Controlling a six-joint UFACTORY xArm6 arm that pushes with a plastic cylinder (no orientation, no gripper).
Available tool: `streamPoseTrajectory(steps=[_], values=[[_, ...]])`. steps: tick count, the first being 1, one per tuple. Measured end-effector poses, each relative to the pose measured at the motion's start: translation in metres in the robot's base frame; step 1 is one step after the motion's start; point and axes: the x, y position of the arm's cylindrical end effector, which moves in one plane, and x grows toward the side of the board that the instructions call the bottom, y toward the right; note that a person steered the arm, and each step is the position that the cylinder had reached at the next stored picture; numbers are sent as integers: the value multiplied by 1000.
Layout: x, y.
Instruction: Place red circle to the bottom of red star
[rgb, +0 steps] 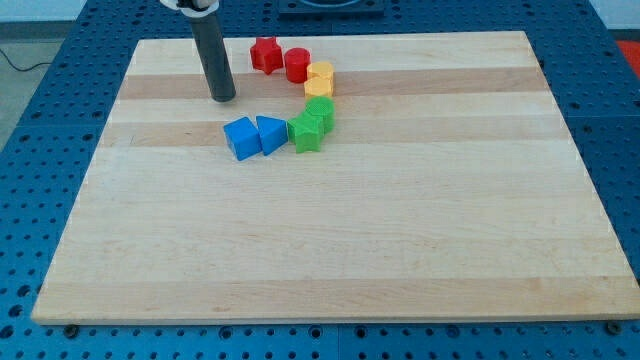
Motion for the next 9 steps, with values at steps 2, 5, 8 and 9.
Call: streamPoseTrajectory(steps=[2,5,8,9], values=[[-1,13],[38,-63],[153,7],[151,98]])
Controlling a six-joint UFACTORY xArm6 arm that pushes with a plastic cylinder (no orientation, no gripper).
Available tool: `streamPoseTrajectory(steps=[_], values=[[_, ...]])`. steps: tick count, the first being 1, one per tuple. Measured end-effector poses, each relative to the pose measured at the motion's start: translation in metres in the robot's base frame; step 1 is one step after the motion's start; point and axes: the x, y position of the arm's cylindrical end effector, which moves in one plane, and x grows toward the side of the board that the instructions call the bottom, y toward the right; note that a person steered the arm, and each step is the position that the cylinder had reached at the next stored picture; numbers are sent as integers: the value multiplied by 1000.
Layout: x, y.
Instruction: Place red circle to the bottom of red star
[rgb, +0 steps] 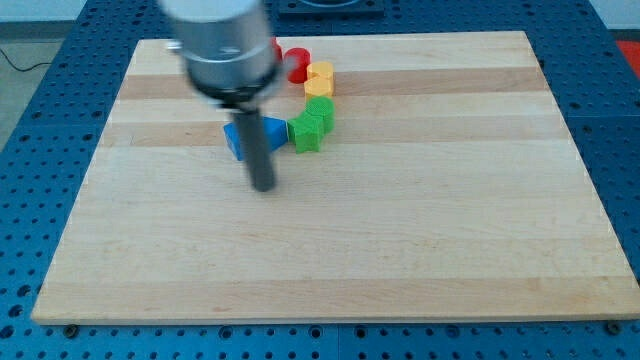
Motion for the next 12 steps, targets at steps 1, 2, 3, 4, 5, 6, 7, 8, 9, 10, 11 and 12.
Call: streamPoseTrajectory(steps=[1,2,3,4,5,6,7,8,9,10,11,12], values=[[-29,87],[-77,145],[-120,163],[-137,157],[-144,133],[-144,107],[-149,110],[-187,113],[-227,102],[-237,67],[-215,10],[-201,-41]])
